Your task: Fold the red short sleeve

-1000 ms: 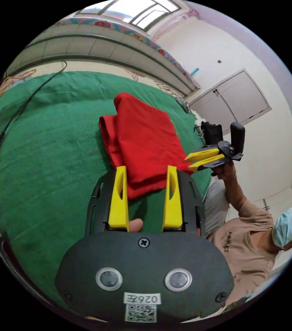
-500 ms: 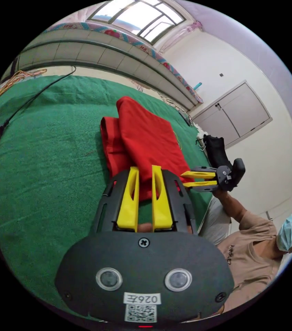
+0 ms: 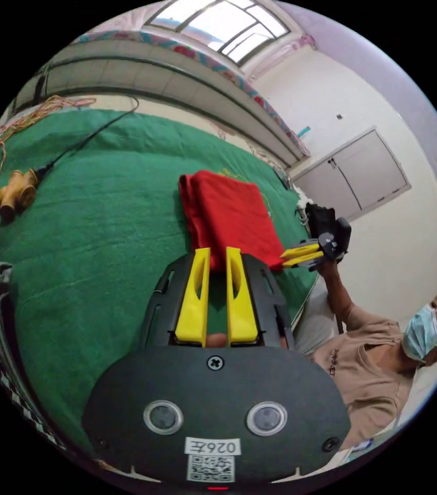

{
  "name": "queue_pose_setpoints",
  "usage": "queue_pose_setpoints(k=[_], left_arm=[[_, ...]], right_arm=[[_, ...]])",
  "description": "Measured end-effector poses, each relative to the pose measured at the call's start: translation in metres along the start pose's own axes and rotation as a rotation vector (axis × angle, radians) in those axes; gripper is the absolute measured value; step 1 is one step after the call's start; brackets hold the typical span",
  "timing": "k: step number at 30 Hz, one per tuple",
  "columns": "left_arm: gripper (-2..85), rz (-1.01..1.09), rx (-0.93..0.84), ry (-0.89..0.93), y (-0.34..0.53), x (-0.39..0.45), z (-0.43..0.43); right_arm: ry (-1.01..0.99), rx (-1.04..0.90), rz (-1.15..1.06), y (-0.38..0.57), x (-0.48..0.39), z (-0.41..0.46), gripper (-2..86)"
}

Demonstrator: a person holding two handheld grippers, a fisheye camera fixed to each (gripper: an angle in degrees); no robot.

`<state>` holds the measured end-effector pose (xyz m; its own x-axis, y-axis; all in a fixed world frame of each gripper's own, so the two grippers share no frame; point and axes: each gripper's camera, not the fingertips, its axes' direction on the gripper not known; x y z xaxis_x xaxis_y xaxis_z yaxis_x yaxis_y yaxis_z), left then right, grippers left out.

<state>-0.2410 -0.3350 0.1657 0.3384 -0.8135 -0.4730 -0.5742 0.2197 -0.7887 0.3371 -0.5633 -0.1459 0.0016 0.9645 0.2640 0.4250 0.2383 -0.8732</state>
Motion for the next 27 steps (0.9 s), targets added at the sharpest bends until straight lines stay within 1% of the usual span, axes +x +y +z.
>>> queue_pose_setpoints(k=[1, 2, 5, 6, 8, 9, 10, 11, 13, 14, 15, 16, 17, 18, 19, 20, 22, 23, 24, 25, 26, 27], left_arm=[[0.5, 0.025, 0.086, 0.019, 0.002, 0.004, -0.01], [-0.1, 0.059, 0.167, 0.021, 0.001, 0.01, -0.015], [-0.8, 0.134, 0.249, -0.03, -0.02, 0.026, -0.002], [-0.9, 0.158, 0.243, -0.037, -0.026, 0.03, 0.004], [-1.0, 0.287, 0.208, -0.072, -0.042, 0.049, 0.033], [-1.0, 0.31, 0.201, -0.096, -0.044, 0.053, 0.041], [-1.0, 0.342, 0.179, -0.162, -0.044, 0.058, 0.057], [-1.0, 0.368, 0.118, -0.275, -0.042, 0.058, 0.076], [-1.0, 0.421, 0.015, -0.402, -0.034, 0.052, 0.103], [-1.0, 0.418, 0.048, -0.38, -0.031, 0.052, 0.097], [-1.0, 0.405, 0.05, -0.373, -0.032, 0.051, 0.093], [-1.0, 0.369, 0.033, -0.404, -0.032, 0.052, 0.086], [-1.0, 0.355, 0.04, -0.459, -0.029, 0.055, 0.08], [-1.0, 0.352, 0.063, -0.477, -0.026, 0.058, 0.075], [-1.0, 0.358, 0.136, -0.47, -0.02, 0.064, 0.065], [-1.0, 0.368, 0.218, -0.413, -0.013, 0.07, 0.054], [-1.0, 0.398, 0.268, -0.321, -0.008, 0.076, 0.047], [-1.0, 0.416, 0.227, -0.317, -0.009, 0.077, 0.052], [-1.0, 0.421, 0.183, -0.335, -0.011, 0.075, 0.057], [-1.0, 0.422, 0.049, -0.381, -0.016, 0.069, 0.076], [-1.0, 0.414, -0.055, -0.368, -0.018, 0.058, 0.093], [-1.0, 0.401, -0.017, -0.335, -0.017, 0.054, 0.089]], right_arm=[[-0.015, 0.027, 0.003, 0.001, 0.004, -0.005, 1.8], [-0.036, 0.09, 0.018, 0.005, 0.012, -0.016, 1.8], [-0.036, 0.218, 0.119, 0.015, 0.041, -0.034, 1.3], [-0.028, 0.245, 0.169, 0.018, 0.054, -0.035, 0.8], [-0.032, 0.273, 0.227, 0.022, 0.072, -0.034, -0.1], [-0.041, 0.288, 0.249, 0.024, 0.082, -0.032, -0.6], [-0.041, 0.291, 0.259, 0.024, 0.087, -0.031, -0.7], [-0.022, 0.288, 0.276, 0.024, 0.096, -0.026, -0.8], [0.045, 0.214, 0.285, 0.019, 0.109, -0.013, -0.9], [0.083, 0.13, 0.274, 0.014, 0.118, -0.001, -0.9], [0.07, 0.127, 0.26, 0.014, 0.125, 0.0, -0.9], [0.057, 0.132, 0.266, 0.014, 0.129, -0.002, -0.9], [0.033, 0.128, 0.281, 0.015, 0.136, -0.007, -0.9], [0.036, 0.144, 0.292, 0.018, 0.141, -0.012, -0.9], [0.038, 0.164, 0.294, 0.02, 0.142, -0.016, -0.9], [0.012, 0.213, 0.282, 0.024, 0.142, -0.024, -0.9], [-0.104, 0.279, 0.215, 0.029, 0.141, -0.034, -0.9], [-0.179, 0.284, 0.137, 0.029, 0.137, -0.036, -0.9], [-0.19, 0.219, 0.089, 0.026, 0.135, -0.03, -0.9], [-0.162, 0.156, 0.089, 0.024, 0.135, -0.023, -0.9], [-0.076, 0.022, 0.081, 0.018, 0.135, -0.006, -0.9], [-0.033, -0.016, 0.061, 0.015, 0.134, 0.002, -0.9]])
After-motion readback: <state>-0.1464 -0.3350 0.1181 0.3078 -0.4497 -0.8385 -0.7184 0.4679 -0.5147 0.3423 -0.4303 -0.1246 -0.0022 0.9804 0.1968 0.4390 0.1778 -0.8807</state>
